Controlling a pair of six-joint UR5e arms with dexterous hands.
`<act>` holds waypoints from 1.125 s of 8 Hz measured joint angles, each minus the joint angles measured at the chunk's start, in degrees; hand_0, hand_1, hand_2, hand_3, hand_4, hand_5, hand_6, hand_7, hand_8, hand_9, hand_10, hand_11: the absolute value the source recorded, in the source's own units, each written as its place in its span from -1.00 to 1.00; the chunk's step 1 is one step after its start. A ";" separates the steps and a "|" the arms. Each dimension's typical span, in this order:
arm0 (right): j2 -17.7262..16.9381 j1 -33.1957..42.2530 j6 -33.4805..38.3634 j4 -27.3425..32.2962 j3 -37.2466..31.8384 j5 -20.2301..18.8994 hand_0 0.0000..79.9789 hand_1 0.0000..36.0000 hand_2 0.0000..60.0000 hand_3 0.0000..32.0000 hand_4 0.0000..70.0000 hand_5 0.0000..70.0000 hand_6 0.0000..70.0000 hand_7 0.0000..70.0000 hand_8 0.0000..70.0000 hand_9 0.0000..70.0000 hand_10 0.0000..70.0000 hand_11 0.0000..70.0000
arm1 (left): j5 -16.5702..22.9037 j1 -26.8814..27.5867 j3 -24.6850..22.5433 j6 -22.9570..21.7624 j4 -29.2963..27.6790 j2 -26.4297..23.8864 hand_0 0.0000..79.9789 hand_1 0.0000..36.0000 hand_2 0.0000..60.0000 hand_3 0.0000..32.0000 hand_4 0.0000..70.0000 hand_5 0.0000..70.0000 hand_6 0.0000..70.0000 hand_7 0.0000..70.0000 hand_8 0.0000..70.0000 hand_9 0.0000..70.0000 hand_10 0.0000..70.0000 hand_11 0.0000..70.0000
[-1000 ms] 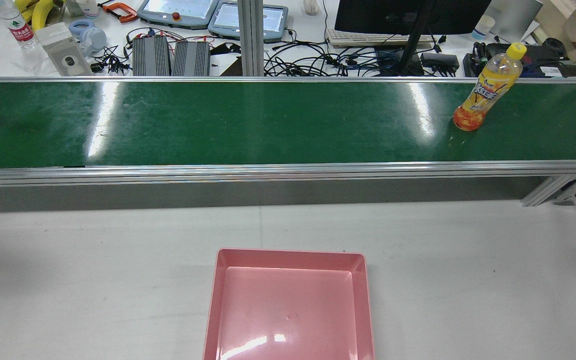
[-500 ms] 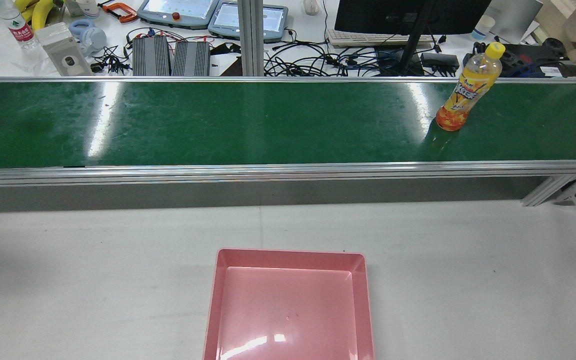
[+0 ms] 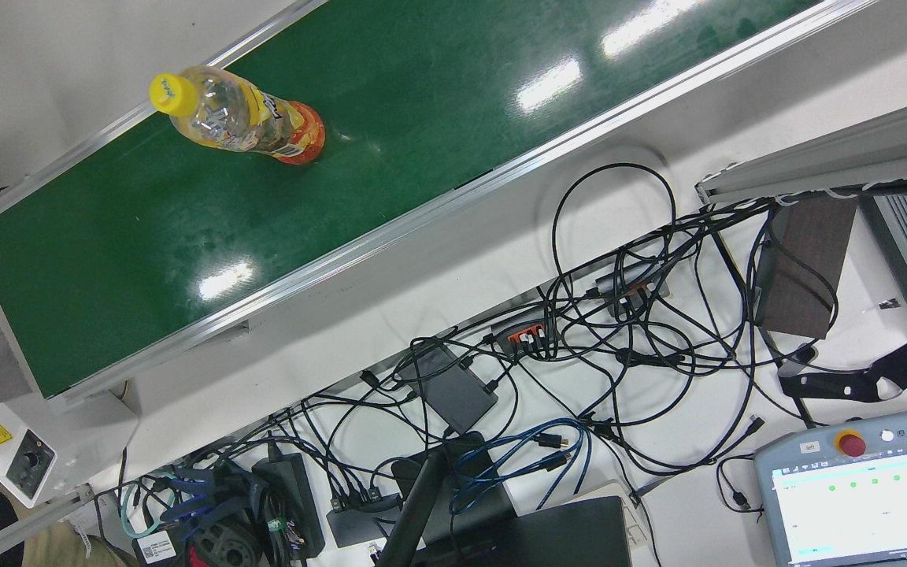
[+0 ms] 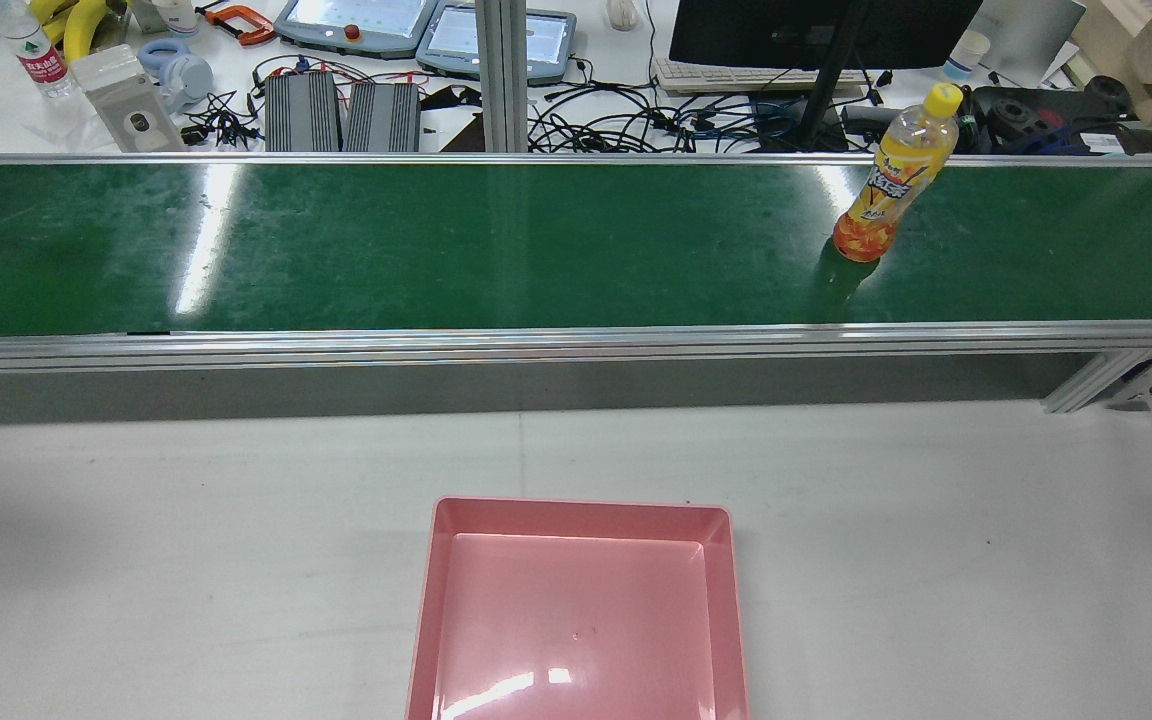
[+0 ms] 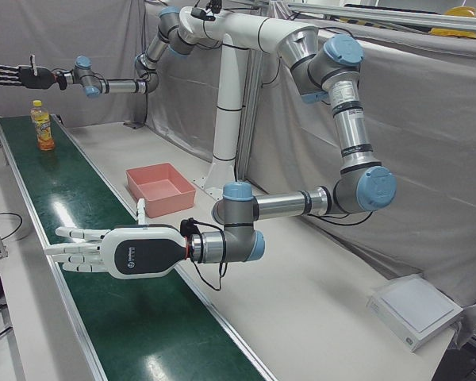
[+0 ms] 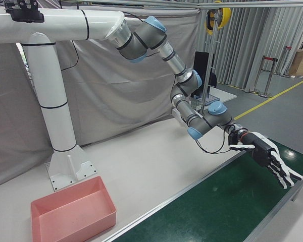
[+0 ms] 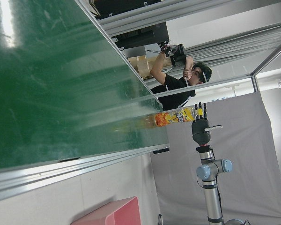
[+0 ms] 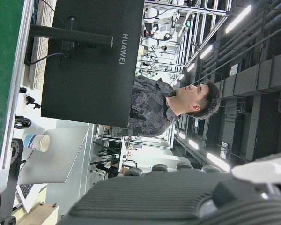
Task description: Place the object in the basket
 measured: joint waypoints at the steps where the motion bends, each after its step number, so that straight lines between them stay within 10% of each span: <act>1: -0.02 0.00 0.00 0.00 0.00 0.00 -1.00 -1.00 -1.00 -1.00 -1.00 -1.00 -1.00 -1.00 -1.00 -1.00 -1.00 -1.00 | 0.00 -0.03 0.00 -0.02 -0.04 0.00 0.21 -0.59 -1.00 -1.00 -0.56 -0.69 -1.00 -1.00 -0.83 -0.71 -0.79 -0.67; 9: -0.02 0.00 0.00 0.00 0.00 0.00 -1.00 -1.00 -1.00 -1.00 -1.00 -1.00 -1.00 -1.00 -1.00 -1.00 -1.00 -1.00 | 0.00 -0.08 0.00 -0.12 -0.50 0.00 0.22 -0.58 -1.00 -1.00 -0.55 -0.67 -1.00 -1.00 -0.82 -0.69 -0.79 -0.67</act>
